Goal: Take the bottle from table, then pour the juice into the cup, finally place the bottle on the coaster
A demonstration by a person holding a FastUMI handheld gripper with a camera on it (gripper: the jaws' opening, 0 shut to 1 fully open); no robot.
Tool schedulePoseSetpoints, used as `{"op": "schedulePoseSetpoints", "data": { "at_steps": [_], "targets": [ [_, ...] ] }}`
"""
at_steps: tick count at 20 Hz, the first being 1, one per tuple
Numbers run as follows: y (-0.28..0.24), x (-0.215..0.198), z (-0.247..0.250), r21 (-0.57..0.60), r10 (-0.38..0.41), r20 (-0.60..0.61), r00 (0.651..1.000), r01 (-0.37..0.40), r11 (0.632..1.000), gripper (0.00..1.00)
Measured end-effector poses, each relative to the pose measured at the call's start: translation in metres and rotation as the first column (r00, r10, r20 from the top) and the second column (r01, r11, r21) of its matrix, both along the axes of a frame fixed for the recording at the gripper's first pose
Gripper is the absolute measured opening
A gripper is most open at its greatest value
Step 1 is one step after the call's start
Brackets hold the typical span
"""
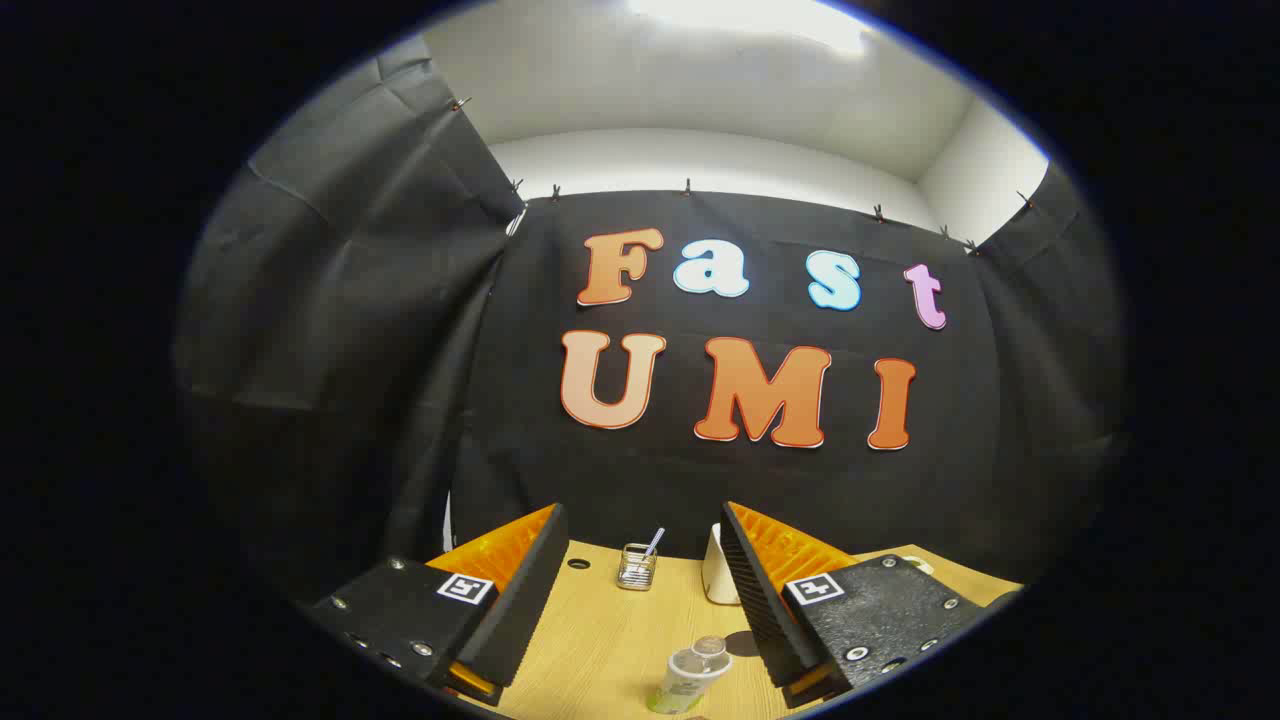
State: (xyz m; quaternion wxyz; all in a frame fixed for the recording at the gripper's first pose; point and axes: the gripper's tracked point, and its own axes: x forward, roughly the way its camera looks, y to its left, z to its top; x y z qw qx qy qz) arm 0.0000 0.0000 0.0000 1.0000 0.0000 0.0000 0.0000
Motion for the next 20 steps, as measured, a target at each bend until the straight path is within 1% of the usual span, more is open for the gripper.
{"op": "schedulePoseSetpoints", "data": {
  "at_steps": [4,8,12,15,20],
  "targets": [
    [-0.002,0.002,0.003,0.021,0.007,-0.004,1.000,-0.007,1.000,0.91],
    [-0.010,0.001,0.005,0.012,-0.012,0.002,1.000,0.012,1.000,0.91],
    [-0.019,0.000,0.004,-0.011,-0.047,-0.008,0.999,0.047,0.999,0.91],
    [-0.020,-0.001,0.005,0.011,-0.049,-0.016,0.999,0.049,0.999,0.91],
    [-0.028,-0.002,-0.011,0.055,-0.054,-0.048,0.997,0.056,0.997,0.91]
  ]
}}
